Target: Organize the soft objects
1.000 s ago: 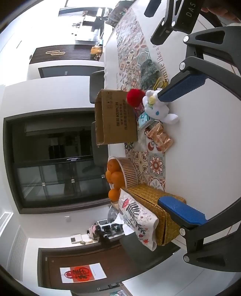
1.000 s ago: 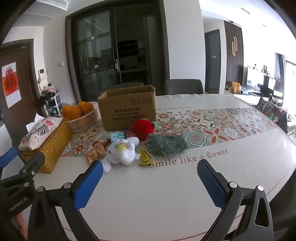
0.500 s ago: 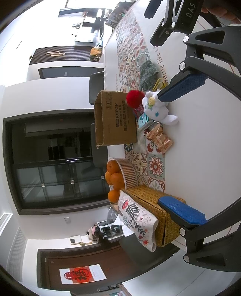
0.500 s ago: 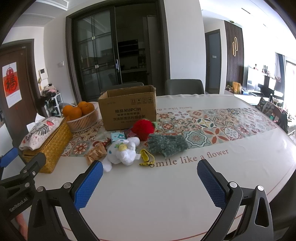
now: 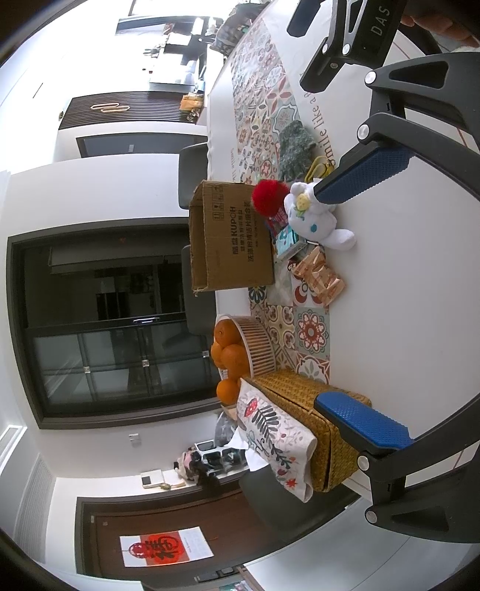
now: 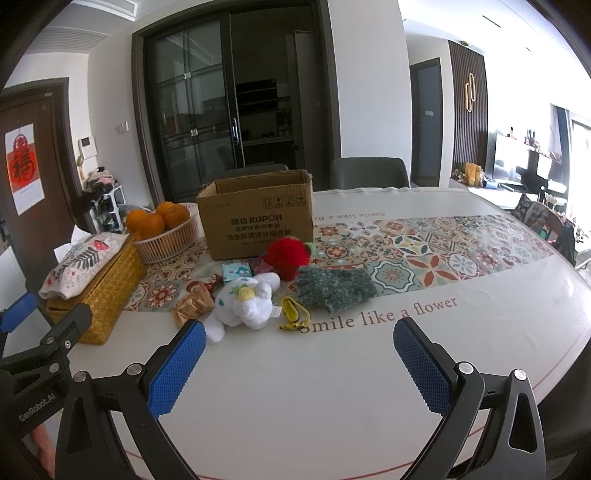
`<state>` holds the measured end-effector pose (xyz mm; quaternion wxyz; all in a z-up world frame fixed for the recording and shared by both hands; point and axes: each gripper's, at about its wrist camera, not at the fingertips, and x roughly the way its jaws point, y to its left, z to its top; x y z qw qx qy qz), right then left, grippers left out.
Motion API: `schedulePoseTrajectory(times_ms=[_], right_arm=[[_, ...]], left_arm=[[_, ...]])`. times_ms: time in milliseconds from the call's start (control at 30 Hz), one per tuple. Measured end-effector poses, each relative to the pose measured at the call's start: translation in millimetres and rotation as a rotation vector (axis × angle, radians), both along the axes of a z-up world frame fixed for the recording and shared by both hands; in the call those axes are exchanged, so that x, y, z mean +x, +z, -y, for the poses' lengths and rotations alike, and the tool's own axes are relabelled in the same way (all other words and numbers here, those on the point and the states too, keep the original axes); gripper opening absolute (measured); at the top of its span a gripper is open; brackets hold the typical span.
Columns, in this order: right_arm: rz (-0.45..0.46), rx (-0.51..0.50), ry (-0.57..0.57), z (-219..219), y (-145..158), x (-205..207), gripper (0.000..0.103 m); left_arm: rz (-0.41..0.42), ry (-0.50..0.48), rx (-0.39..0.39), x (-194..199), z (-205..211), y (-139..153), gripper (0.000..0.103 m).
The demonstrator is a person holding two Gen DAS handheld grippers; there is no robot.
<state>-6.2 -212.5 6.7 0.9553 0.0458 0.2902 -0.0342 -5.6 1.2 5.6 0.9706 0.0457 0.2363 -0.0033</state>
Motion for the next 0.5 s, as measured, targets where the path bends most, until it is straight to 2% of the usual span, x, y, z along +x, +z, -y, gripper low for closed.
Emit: schedulePoseTrajectory(times_ms=[500], right_arm=[[-0.001, 0.001, 0.002, -0.3, -0.3, 0.4, 0.103]], left_arm=[[0.001, -0.001, 0.0, -0.3, -0.3, 1.2, 0.103]])
